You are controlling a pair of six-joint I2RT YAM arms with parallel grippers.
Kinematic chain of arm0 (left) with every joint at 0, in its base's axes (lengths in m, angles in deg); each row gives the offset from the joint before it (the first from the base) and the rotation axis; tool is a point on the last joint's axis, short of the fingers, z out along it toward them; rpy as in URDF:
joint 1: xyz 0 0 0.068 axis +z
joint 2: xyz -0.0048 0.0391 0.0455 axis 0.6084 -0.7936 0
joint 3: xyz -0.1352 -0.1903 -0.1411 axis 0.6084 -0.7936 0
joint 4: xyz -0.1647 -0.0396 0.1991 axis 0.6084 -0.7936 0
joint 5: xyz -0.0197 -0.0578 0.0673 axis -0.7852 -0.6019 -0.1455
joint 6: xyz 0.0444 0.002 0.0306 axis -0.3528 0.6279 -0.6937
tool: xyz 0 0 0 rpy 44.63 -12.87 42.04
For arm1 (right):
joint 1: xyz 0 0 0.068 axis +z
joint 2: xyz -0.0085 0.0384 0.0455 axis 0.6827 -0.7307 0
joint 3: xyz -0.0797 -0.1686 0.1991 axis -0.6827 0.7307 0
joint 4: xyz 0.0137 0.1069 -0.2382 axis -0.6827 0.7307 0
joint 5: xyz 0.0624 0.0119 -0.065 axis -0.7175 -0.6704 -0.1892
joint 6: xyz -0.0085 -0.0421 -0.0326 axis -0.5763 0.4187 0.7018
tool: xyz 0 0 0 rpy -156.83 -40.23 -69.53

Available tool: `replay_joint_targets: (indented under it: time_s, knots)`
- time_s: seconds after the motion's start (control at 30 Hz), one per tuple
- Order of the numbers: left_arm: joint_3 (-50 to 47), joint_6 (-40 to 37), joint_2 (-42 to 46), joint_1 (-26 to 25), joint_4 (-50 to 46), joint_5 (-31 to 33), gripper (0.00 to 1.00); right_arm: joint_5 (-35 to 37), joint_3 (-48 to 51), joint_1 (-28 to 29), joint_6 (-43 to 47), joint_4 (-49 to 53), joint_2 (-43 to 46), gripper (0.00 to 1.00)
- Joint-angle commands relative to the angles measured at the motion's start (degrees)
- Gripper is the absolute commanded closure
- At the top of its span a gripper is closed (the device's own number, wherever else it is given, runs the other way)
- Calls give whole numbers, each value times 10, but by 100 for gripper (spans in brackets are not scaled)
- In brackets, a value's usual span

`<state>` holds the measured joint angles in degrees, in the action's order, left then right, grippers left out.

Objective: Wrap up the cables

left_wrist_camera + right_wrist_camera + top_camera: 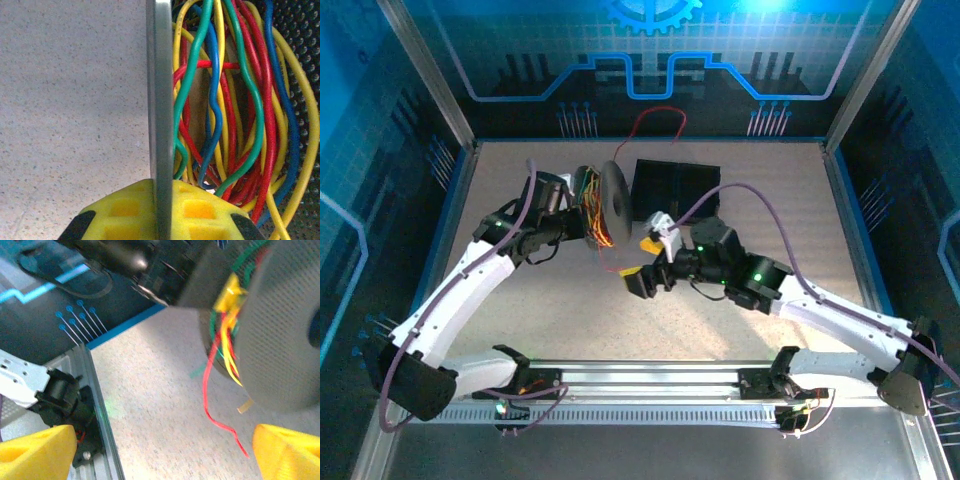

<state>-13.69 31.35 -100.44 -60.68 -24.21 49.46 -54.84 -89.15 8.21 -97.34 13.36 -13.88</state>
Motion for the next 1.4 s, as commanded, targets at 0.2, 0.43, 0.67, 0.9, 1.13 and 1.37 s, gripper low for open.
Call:
replay_joint_targets:
  time_s: [0.2,0.43,0.67,0.9,1.13,1.37]
  knots:
    - [-39,-114,94,1,174,45,100,-126,4,-141,-70,77,115,7]
    - [-99,-181,131,-56,259,101,100,-236,-55,-279,-142,127,132,7]
    - [-147,-246,133,-95,342,160,100,-415,-82,-400,-225,103,92,7]
    - [-192,-282,141,-110,397,168,100,-529,-67,-469,-370,-56,18,16]
    - [-197,-294,148,-118,400,162,100,-549,-95,-468,-392,-80,-45,31]
    - [-190,-296,142,-124,390,163,100,-568,-117,-451,-398,-90,-70,60]
